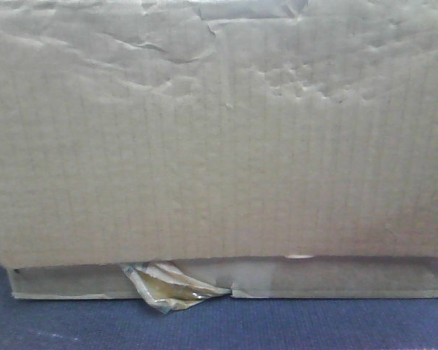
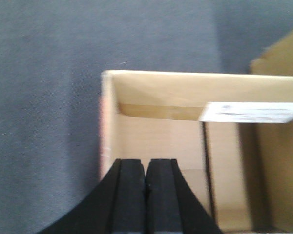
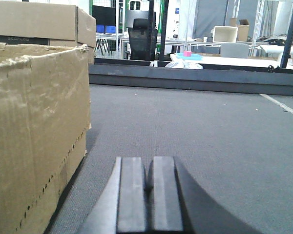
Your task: Stack two boxes on right shelf middle
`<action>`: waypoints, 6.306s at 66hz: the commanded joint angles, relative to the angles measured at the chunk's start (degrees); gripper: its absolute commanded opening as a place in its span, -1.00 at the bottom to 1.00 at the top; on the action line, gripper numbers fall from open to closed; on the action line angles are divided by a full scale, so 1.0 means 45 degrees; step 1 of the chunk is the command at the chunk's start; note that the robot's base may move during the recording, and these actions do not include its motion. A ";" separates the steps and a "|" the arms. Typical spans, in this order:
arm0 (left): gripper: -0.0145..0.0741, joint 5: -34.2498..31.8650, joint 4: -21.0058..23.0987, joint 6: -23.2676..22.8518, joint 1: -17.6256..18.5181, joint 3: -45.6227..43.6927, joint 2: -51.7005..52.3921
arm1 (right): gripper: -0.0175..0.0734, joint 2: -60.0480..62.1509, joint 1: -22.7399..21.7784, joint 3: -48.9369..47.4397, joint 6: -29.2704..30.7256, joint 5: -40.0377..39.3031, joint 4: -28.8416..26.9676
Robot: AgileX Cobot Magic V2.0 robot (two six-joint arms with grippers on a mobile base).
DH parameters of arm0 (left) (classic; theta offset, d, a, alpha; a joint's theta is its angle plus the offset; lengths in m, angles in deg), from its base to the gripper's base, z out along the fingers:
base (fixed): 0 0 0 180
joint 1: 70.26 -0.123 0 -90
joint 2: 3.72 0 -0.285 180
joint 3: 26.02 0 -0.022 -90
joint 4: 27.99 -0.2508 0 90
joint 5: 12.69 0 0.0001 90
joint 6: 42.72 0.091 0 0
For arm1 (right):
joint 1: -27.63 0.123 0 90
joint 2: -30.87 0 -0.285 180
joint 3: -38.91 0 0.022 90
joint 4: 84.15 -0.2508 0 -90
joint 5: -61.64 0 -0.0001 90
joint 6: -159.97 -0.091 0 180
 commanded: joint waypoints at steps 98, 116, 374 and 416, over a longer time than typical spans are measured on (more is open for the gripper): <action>-0.01 0.0422 -0.1616 -0.0014 0.0261 -0.0154 -0.2444 | -0.97 0.0048 -0.0029 0.0000 -0.0013 -0.0214 0.0143; -0.92 0.0491 -0.1474 -0.0115 0.0261 -0.0154 -0.2444 | -0.97 0.0048 -0.0029 0.0000 -0.0013 -0.0214 0.0143; 0.12 0.1407 -0.6086 -1.2358 1.1157 -0.5067 -0.2966 | -0.97 0.0048 -0.0029 0.0000 -0.0013 -0.0214 0.0143; 0.12 0.1469 -0.6292 -1.1012 0.9729 -0.3913 -0.1317 | -0.97 0.0048 -0.0029 0.0000 -0.0013 -0.0214 0.0143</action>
